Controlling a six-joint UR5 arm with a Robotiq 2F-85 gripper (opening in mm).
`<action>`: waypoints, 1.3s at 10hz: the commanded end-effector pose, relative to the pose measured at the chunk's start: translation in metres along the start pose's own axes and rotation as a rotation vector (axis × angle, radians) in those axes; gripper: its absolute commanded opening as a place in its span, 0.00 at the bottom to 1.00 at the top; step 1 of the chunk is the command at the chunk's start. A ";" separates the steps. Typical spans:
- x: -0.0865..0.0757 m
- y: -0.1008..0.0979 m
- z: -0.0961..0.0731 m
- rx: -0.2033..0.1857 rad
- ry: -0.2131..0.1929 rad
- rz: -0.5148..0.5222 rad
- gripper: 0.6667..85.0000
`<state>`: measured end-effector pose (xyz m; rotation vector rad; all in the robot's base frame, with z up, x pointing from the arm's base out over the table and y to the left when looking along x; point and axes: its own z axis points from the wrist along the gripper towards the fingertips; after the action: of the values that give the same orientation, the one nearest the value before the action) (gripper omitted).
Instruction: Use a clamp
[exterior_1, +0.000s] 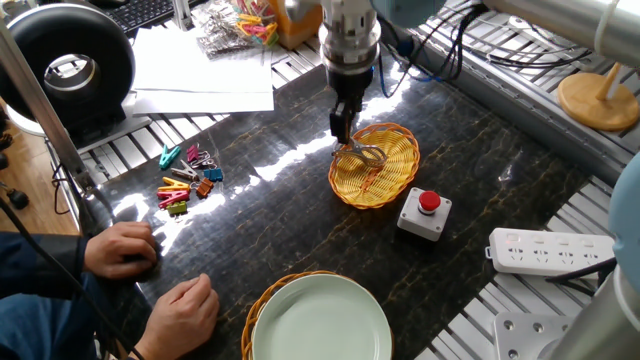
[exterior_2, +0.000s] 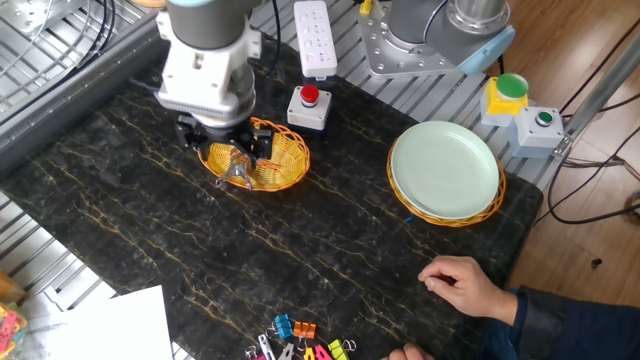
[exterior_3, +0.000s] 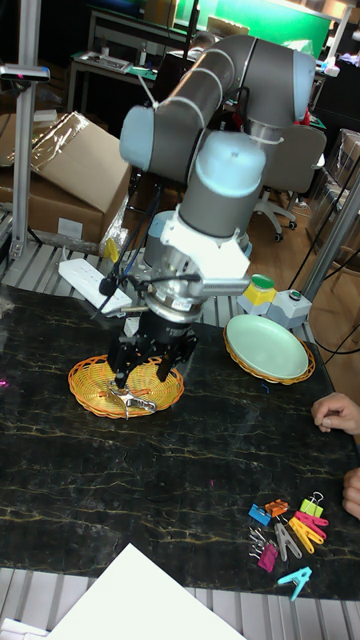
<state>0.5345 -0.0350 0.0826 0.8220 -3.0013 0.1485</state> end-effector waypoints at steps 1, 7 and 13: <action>0.004 0.001 0.020 0.001 -0.008 -0.028 0.85; -0.010 0.009 0.040 0.021 -0.037 -0.020 0.86; -0.018 0.011 0.035 0.026 -0.036 -0.008 0.86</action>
<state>0.5414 -0.0241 0.0446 0.8639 -3.0240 0.1869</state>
